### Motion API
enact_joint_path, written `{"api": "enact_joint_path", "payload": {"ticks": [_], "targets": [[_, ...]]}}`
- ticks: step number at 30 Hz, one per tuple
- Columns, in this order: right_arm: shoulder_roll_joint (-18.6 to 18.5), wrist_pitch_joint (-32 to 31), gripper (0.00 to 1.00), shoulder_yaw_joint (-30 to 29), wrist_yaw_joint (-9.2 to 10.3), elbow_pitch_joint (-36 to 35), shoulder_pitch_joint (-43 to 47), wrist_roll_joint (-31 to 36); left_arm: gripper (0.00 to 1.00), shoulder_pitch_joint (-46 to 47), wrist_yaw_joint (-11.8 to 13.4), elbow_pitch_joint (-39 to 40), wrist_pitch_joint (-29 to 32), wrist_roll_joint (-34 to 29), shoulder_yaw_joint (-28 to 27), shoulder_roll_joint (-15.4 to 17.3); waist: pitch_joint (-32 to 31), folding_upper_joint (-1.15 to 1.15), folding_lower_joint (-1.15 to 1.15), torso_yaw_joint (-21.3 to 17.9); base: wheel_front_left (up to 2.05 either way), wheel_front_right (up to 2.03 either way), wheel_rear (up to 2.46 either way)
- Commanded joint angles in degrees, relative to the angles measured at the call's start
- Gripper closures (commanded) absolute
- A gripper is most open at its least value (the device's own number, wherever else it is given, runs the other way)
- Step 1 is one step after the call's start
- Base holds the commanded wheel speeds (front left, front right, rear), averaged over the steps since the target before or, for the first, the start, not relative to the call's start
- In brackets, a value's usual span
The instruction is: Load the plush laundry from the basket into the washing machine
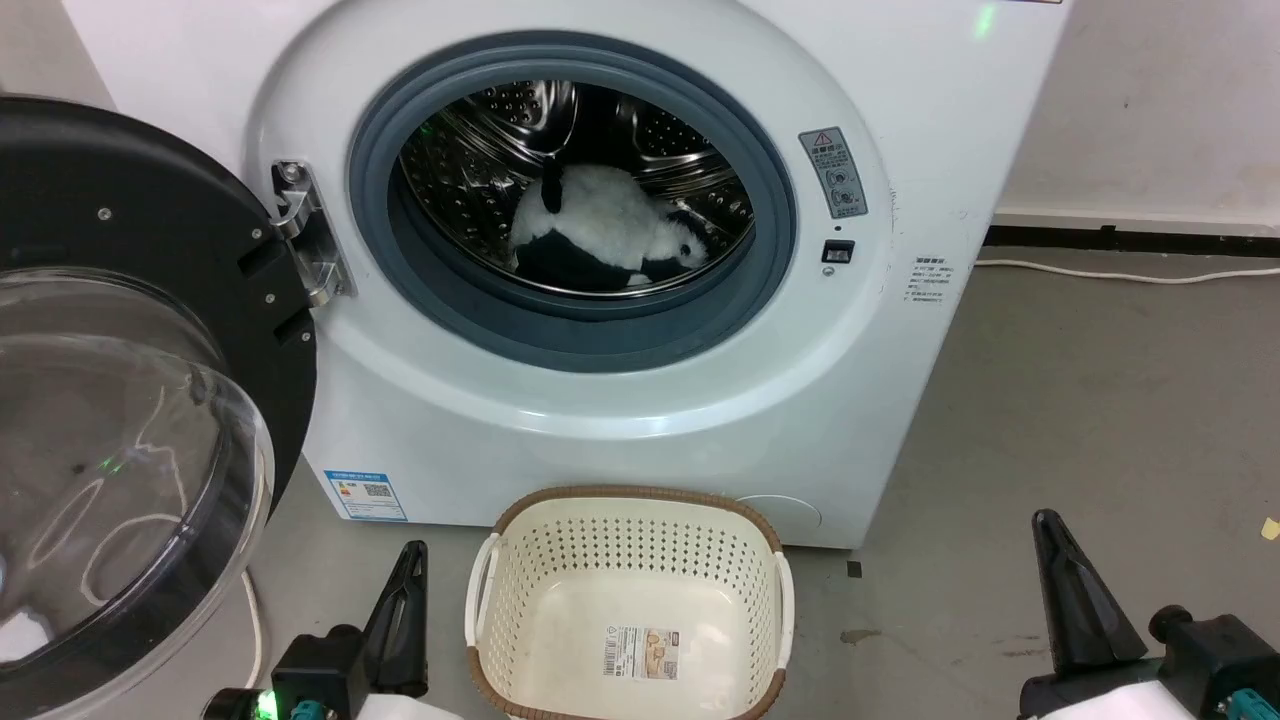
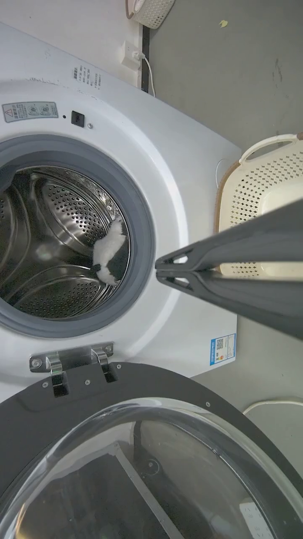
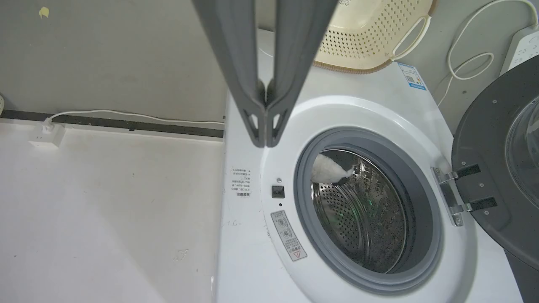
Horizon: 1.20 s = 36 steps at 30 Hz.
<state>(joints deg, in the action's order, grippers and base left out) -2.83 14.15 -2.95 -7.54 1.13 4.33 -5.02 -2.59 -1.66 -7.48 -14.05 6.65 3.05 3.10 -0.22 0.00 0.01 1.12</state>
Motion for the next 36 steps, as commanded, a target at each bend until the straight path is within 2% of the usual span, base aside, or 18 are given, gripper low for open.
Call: {"api": "enact_joint_path", "payload": {"ticks": [1, 36], "targets": [[0.00, -0.46, 1.00, 0.16, 0.00, -0.08, -0.27, 0.35, 1.00, 0.18, 0.14, 0.42, 0.45, -0.35, -0.14, 0.05, 0.00, 0.00, 0.00, -0.03, 0.00, 0.00, 0.00], [-0.02, -4.47, 1.00, 0.98, 0.02, -0.39, -1.46, 1.71, 1.00, 0.88, 0.59, 2.49, 4.42, -2.20, -0.99, -0.03, 0.07, 0.00, 0.00, -0.35, 0.00, 0.00, 0.00]]}}
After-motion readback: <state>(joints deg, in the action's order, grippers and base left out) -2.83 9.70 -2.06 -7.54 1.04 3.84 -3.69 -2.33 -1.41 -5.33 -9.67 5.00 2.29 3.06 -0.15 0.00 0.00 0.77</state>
